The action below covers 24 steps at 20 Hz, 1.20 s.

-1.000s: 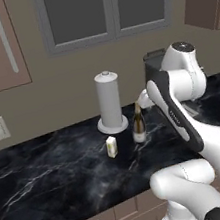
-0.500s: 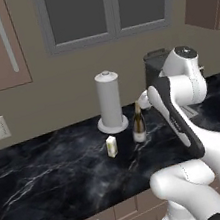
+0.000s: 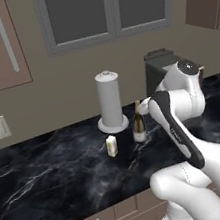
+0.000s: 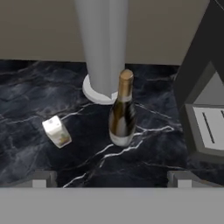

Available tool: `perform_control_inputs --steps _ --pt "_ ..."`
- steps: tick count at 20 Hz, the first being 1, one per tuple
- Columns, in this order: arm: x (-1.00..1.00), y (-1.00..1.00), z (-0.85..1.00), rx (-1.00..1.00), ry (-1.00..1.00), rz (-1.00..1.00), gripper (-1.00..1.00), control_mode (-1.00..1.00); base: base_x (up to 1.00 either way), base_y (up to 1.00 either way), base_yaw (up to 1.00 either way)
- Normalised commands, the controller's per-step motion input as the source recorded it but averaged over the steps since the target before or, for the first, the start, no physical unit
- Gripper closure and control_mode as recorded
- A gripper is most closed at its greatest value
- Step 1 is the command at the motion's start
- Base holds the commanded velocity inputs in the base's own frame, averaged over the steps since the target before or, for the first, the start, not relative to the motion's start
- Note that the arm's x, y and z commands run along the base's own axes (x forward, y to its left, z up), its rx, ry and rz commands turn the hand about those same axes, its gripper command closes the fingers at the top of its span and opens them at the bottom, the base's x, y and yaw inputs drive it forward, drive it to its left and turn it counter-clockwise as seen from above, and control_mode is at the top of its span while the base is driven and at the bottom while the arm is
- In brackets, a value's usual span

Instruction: Move the drinks to the dining counter.

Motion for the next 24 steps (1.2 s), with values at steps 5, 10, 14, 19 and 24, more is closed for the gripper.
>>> perform_control_inputs --steps 5,10,14,19,24 --pt "0.23 0.00 0.00 0.00 -0.14 0.01 -1.00 -1.00 0.00 0.00 0.00" --pt "0.20 0.00 0.00 0.00 -0.05 0.00 -1.00 -1.00 0.00 0.00 0.00" --pt "0.10 0.00 0.00 0.03 0.01 0.00 -1.00 -1.00 0.00 0.00 0.00" --pt "0.20 0.00 0.00 0.06 0.01 0.00 -1.00 -1.00 0.00 0.00 0.00" --pt "0.23 0.00 0.00 0.04 0.00 0.00 -1.00 -1.00 0.00 0.00 0.00"
